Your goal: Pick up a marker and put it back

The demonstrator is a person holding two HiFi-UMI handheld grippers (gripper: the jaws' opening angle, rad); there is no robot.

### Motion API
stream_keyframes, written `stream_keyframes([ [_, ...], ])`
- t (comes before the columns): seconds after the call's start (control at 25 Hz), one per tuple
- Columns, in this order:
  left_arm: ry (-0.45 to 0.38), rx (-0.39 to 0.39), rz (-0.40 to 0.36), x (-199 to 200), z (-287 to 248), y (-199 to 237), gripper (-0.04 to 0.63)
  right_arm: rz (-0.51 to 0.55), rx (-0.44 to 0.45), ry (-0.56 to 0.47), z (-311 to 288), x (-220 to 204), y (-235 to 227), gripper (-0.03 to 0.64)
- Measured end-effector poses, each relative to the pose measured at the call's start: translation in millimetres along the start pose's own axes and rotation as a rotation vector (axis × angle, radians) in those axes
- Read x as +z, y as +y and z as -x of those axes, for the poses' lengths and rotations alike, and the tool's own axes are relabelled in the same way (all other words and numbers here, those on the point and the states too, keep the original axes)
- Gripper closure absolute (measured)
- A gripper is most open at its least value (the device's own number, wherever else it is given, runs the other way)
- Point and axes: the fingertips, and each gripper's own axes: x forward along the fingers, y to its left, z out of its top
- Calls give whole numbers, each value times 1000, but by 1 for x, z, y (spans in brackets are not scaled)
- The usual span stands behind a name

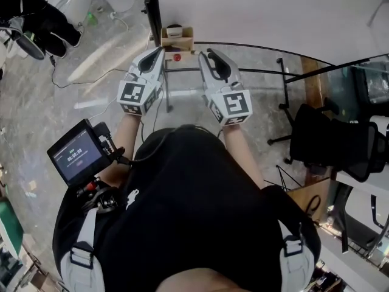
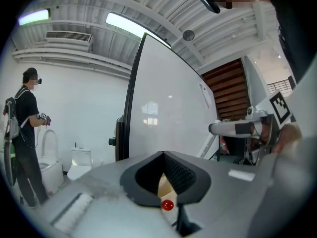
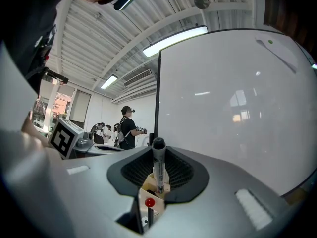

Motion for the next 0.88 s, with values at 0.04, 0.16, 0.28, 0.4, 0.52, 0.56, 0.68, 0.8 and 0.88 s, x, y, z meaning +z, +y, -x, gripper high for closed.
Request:
stream_keyframes([
  [0.04,1,2,2,0,0,0,591,-2,0,-2,1,0,0,535],
  [0.16,0,5,6,1,0,2,592,-9,6,-9,-4,1,1,535],
  [0.28,-5,6,1,1,2,5,592,-10,16,-11,-8,0,3,535],
  [0.4,-3,12,3,0,3,5,592,-10,19,-6,-9,-1,3,535],
  [0.52,-3,18,4,0,2,7,592,-10,20,-7,-11,0,3,535],
  [0.56,-3,18,4,0,2,7,592,-9,21,-7,-11,0,3,535],
  [0.68,1,14,1,-1,2,6,592,-7,24,-8,-13,1,3,535],
  [0.8,-3,11,4,0,2,6,594,-8,27,-9,-15,1,3,535],
  [0.88,-11,5,12,1,3,6,592,-9,30,-10,-15,0,3,535],
])
